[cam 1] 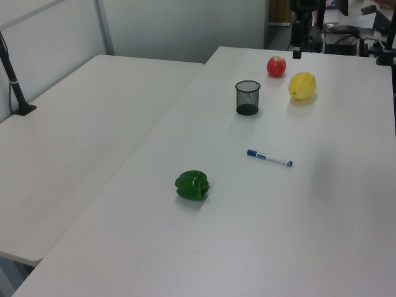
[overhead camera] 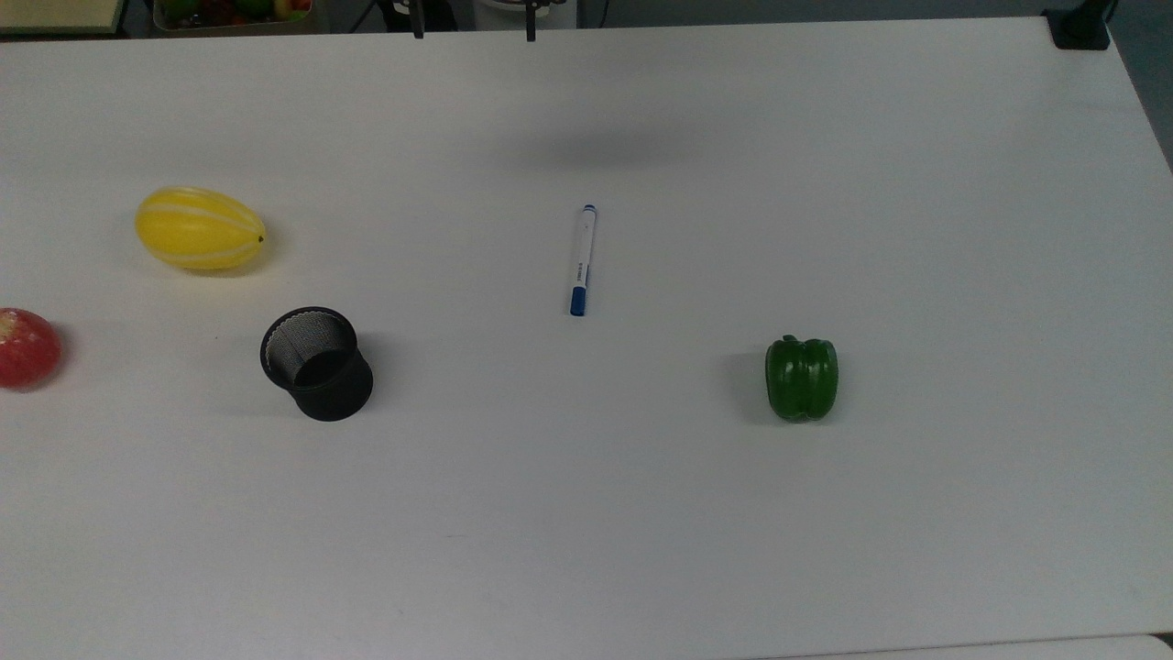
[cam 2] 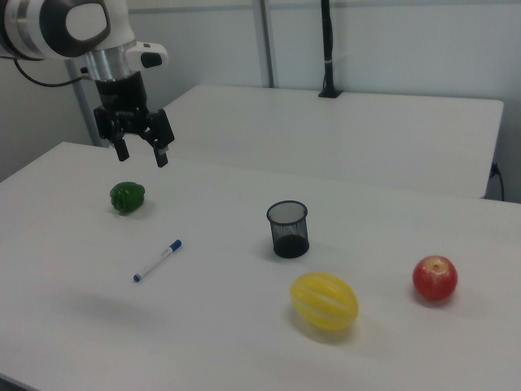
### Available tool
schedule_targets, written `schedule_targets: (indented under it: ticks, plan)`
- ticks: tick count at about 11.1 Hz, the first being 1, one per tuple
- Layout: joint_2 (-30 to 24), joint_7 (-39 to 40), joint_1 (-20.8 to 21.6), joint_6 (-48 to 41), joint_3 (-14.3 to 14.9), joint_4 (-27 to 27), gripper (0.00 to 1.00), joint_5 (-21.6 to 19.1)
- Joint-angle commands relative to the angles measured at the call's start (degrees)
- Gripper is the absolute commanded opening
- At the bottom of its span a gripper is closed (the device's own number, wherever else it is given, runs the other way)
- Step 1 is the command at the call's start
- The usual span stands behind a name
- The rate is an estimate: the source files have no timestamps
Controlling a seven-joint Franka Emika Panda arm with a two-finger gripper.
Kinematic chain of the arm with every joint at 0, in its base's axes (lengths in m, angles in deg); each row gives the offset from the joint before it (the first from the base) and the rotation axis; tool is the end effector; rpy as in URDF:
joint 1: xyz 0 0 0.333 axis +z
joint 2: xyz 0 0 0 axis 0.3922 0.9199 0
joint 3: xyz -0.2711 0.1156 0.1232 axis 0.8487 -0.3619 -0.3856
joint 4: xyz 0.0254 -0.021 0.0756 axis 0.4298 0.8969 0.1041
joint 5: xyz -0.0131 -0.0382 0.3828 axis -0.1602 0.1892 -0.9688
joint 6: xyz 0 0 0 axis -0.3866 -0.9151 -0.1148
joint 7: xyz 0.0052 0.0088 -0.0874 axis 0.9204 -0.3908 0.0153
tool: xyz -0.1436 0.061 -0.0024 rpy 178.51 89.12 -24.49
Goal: Place marker
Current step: 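Move the open gripper over the blue-capped white marker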
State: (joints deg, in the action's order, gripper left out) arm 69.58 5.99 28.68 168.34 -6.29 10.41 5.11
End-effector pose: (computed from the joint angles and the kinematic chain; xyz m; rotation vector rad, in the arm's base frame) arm 0.5583 0.0465 0.5548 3.0966 0.1318 -0.0217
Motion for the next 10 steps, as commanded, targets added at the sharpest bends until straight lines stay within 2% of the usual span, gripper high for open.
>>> schedule_targets:
  ticks: [1,6,8,10]
  plan:
    - [-0.1,0.4,-0.1,1.0,-0.3,0.4,1.0,0.5]
    - [0.5,-0.1,0.3,4.0,-0.7,0.7,1.0,0.5]
    - [1.7,-2.4,0.3,4.8,-3.2,0.8,1.0,0.5]
    - [2.5,-3.8,0.5,5.7,-3.7,0.8,1.0,0.5]
